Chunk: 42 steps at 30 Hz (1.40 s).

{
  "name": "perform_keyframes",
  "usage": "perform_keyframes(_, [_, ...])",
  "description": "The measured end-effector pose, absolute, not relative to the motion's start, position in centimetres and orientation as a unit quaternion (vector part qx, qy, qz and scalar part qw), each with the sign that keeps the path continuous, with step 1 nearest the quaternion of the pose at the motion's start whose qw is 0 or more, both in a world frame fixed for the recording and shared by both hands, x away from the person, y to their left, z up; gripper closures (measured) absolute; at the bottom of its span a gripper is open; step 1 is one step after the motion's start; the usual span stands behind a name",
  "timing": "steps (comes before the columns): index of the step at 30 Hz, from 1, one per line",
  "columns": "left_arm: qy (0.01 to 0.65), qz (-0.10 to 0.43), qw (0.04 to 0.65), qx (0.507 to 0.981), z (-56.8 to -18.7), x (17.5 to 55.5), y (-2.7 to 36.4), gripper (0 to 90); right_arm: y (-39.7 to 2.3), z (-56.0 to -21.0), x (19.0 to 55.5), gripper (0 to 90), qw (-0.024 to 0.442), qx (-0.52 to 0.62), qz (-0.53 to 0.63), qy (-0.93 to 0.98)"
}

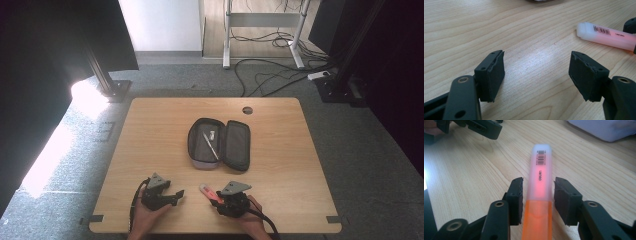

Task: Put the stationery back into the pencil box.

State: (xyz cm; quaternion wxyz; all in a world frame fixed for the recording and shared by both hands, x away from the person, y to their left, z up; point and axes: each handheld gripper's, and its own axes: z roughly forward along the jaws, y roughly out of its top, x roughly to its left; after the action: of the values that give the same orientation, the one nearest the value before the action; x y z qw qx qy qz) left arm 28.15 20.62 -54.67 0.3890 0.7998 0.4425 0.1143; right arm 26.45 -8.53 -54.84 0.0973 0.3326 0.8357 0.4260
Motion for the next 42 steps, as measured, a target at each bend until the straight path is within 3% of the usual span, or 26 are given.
perform_keyframes(14, [0.443, 0.116, 0.388, 0.8, -54.7, 28.1, 20.5, 29.2, -8.3, -55.1, 26.3, 65.2, 0.111, 0.327, 0.412, 0.843])
perform_keyframes(42, [0.442, 0.117, 0.388, 0.8, -54.7, 28.1, 20.5, 29.2, -9.6, -53.6, 27.0, 65.7, 0.116, 0.343, 0.441, 0.821])
